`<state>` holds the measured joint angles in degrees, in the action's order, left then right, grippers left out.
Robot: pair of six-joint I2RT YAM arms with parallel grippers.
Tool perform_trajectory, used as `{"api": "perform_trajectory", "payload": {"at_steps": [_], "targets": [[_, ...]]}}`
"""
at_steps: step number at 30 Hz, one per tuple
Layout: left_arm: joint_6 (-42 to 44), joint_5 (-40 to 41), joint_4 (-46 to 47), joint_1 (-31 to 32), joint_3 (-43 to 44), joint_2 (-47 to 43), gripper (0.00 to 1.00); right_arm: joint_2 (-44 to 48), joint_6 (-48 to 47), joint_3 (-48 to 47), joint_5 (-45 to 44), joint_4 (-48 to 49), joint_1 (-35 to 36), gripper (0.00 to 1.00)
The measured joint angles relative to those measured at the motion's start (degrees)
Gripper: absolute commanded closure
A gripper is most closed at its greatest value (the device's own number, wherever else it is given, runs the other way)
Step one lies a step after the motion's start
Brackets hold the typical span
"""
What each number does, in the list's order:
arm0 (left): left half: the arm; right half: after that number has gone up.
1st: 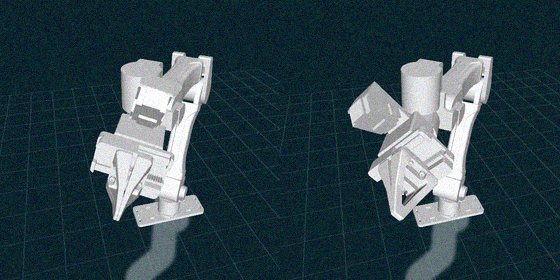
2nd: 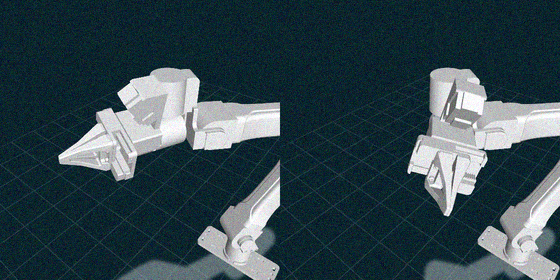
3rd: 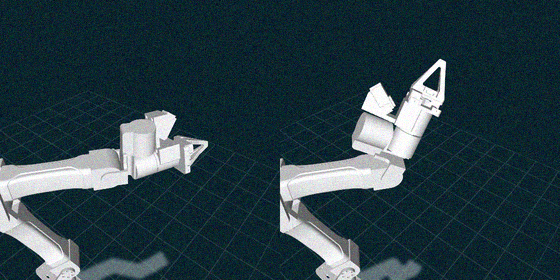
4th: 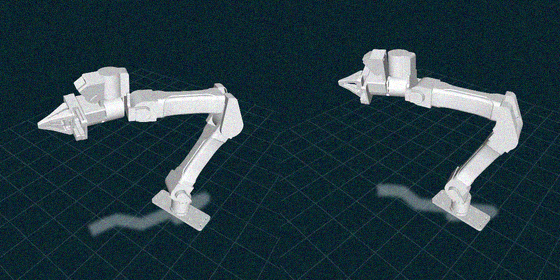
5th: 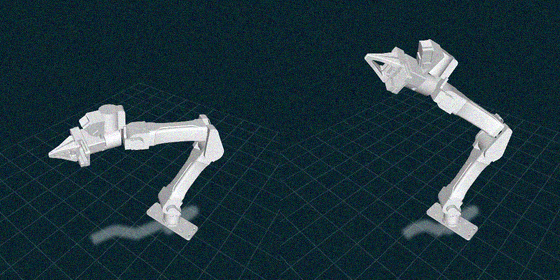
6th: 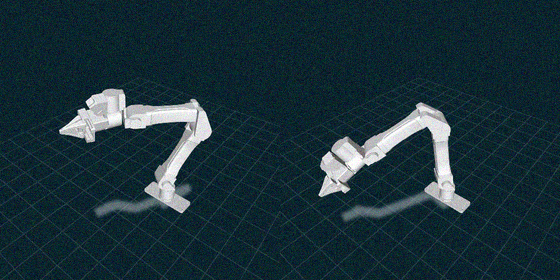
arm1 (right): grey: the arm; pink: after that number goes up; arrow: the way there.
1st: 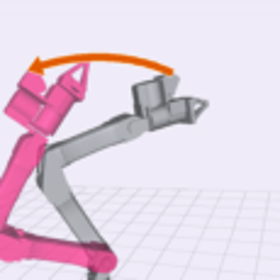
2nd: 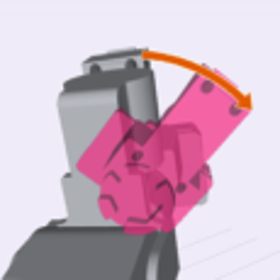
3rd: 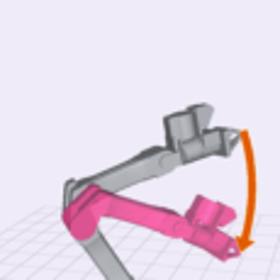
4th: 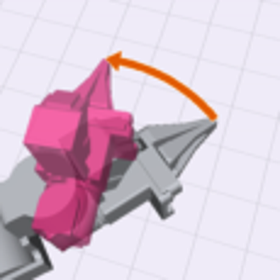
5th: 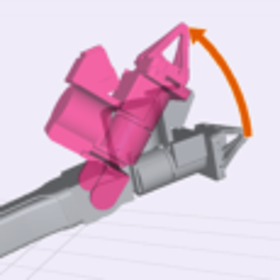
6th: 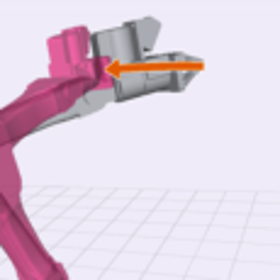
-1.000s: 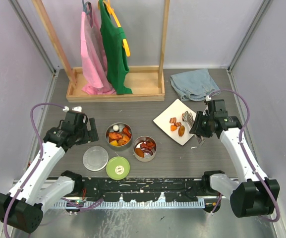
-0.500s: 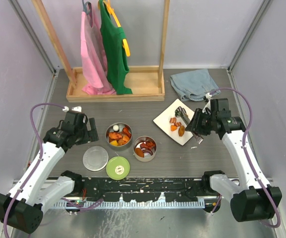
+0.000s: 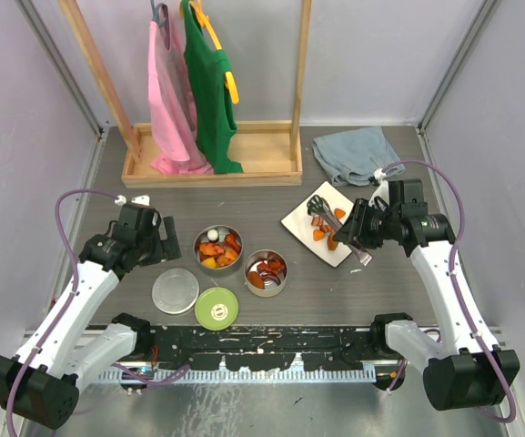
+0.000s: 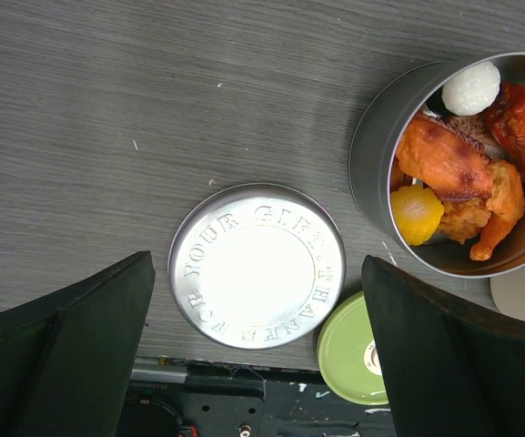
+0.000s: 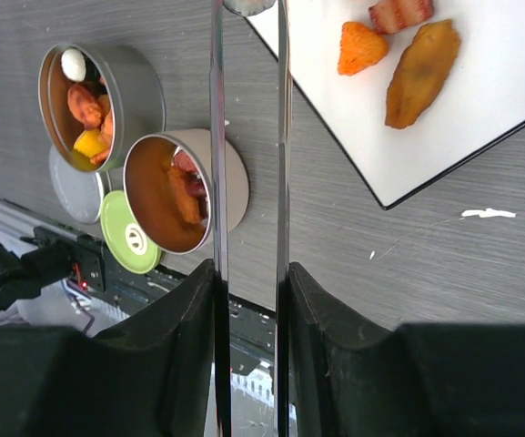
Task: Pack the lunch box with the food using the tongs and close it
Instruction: Pick up the fake food from the plate.
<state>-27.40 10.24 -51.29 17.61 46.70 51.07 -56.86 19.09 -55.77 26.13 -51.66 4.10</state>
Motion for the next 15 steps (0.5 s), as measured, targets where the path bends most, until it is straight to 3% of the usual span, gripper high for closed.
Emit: {"api": "perform_trajectory", "payload": {"at_steps": [15], "targets": [[0.0, 0.0, 0.0, 0.0, 0.0, 0.0, 0.02, 0.0, -1.2, -2.8, 2.7, -3.2, 6.4, 0.64]]}}
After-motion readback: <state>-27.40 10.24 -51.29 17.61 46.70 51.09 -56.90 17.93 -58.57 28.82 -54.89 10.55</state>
